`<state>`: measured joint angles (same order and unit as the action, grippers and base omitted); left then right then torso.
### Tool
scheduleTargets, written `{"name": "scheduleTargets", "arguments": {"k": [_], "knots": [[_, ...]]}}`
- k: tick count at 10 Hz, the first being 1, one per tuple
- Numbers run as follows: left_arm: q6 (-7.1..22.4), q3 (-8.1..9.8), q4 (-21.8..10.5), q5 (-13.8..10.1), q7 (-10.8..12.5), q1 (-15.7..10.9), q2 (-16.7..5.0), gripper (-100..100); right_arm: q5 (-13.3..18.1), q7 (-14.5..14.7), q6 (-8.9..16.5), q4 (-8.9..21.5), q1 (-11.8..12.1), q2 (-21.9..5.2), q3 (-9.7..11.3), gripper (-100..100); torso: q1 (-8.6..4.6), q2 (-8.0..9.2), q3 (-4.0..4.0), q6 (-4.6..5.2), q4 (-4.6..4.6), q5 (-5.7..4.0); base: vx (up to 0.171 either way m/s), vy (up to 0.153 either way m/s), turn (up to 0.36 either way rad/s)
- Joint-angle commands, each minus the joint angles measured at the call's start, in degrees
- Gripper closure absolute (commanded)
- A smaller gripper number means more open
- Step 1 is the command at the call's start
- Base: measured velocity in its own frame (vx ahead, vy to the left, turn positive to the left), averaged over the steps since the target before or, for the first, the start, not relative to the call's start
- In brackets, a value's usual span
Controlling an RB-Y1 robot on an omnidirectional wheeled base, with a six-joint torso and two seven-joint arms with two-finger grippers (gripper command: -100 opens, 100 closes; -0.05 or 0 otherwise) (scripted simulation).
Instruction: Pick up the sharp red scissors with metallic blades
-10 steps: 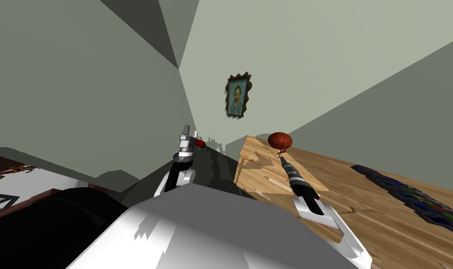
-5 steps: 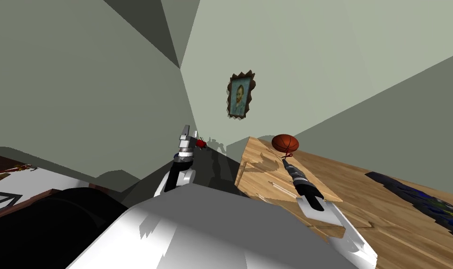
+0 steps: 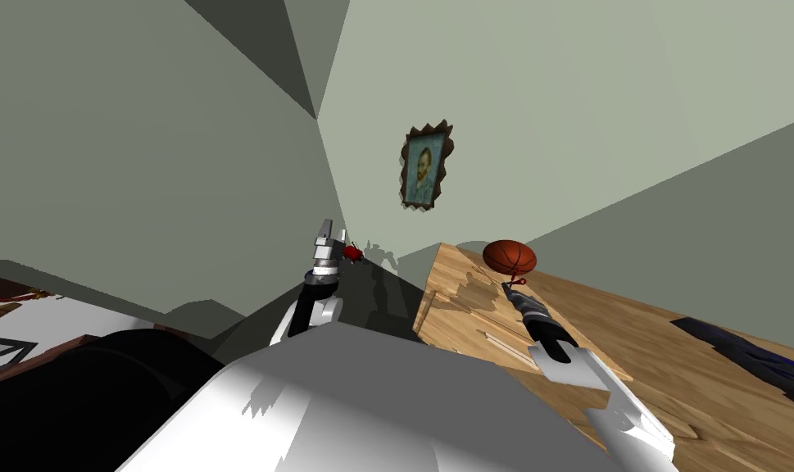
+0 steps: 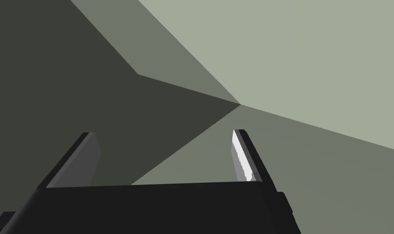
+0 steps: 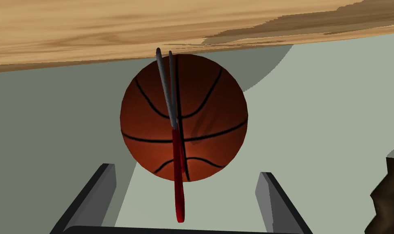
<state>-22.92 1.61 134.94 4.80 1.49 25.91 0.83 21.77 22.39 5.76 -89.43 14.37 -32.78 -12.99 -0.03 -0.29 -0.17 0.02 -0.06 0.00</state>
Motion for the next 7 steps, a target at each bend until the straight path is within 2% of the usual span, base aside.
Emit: {"name": "scheduleTargets", "arguments": {"k": [1,3,4,5,6,7], "knots": [[0.0,0.00,0.0,0.0,0.0,0.0,0.0,0,1.2,1.4,0.9,1.8,-0.9,-1.2,0.1,-100,0.00,0.00,0.00,0.00,0.00,0.00,0.087,-0.003,0.018],[0.0,0.00,0.0,0.0,0.0,0.0,0.0,0,2.5,3.1,2.1,3.8,-1.7,-3.1,0.3,-100,0.00,-0.09,-0.05,-0.01,-0.01,0.00,0.102,0.007,0.024],[0.0,0.00,0.0,0.0,0.0,0.0,0.0,0,2.4,2.7,1.8,3.2,-1.5,-2.4,0.2,-100,0.00,-0.06,-0.04,0.00,-0.02,0.00,0.038,0.001,0.004],[0.0,0.00,0.0,0.0,0.0,0.0,0.0,0,2.4,2.9,1.9,3.4,-1.6,-2.4,0.2,0,0.00,0.11,0.05,0.01,0.02,-0.01,0.008,0.000,0.001],[0.0,0.00,0.0,0.0,0.0,0.0,0.0,0,1.2,3.9,-0.9,6.2,-4.5,-3.4,1.1,-100,0.00,0.24,0.13,0.01,0.05,-0.01,-0.008,0.029,-0.029],[0.0,0.00,0.0,0.0,0.0,0.0,0.0,0,1.2,3.9,-0.9,7.8,-5.2,-3.4,1.1,-100,0.09,0.30,0.17,0.00,0.07,0.01,-0.012,0.040,-0.016]]}}
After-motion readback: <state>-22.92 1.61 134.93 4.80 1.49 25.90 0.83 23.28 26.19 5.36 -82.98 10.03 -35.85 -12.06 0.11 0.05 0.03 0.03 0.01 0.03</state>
